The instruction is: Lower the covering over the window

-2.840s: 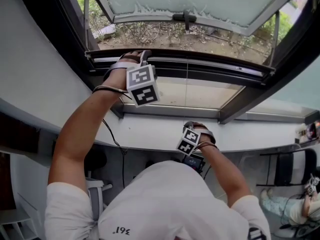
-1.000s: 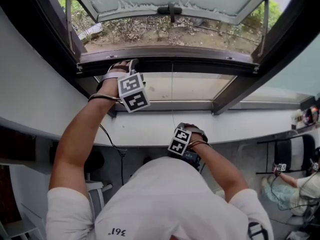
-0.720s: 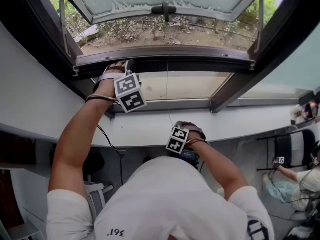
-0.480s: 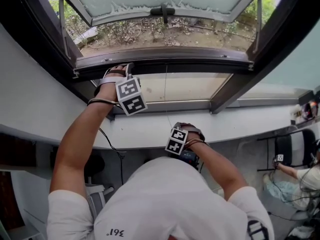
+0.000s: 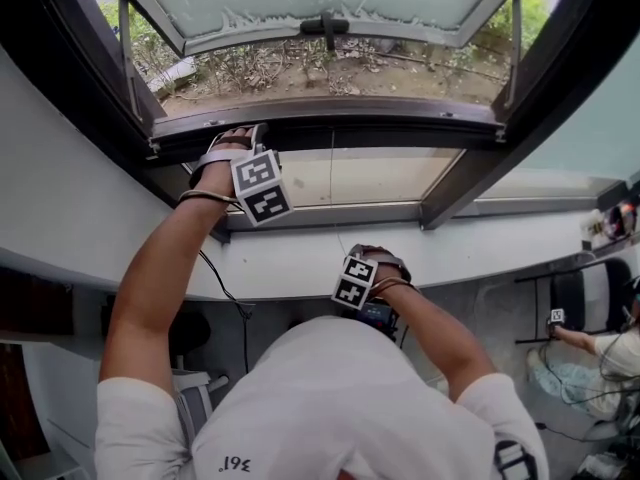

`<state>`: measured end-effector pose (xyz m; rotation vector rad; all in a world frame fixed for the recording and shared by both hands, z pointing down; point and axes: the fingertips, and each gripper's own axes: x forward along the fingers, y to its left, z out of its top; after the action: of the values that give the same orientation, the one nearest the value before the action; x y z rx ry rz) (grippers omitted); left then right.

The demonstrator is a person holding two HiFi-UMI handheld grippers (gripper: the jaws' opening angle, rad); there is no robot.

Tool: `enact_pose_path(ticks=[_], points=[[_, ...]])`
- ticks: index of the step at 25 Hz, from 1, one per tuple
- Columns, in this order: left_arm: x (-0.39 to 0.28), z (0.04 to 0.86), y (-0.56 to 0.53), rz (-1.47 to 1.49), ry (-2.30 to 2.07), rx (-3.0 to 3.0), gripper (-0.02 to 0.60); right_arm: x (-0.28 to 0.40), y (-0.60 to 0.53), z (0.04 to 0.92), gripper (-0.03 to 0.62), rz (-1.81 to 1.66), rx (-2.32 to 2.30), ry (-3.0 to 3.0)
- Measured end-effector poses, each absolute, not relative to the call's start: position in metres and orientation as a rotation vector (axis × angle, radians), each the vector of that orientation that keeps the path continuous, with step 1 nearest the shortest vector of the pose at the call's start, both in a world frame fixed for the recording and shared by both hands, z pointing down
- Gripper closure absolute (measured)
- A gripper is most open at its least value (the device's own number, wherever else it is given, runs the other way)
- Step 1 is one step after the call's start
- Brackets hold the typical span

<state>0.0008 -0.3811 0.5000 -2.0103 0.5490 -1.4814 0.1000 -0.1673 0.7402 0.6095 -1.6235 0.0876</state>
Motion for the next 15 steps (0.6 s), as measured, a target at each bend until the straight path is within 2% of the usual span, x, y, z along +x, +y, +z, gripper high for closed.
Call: enact_pose_path(ticks=[2,5,15], points=[[0.001,0.497,-0.383,-1.489,0.555,-1.991,0.260,0.100,-0.165,0.741,0.565,0.088,0.606,-1.627],[0.000,0.491,-0.386,-1.490,0.567,-1.986,0.320,0.102,-0.161,0.743,0.565,0.094,0.600,-1.626],[0.002,0.481,-0.383,-1.304,0.708,-2.124,0.321,0.113,-0.156,0.745,0.565,0.097,0.608,-1.616]])
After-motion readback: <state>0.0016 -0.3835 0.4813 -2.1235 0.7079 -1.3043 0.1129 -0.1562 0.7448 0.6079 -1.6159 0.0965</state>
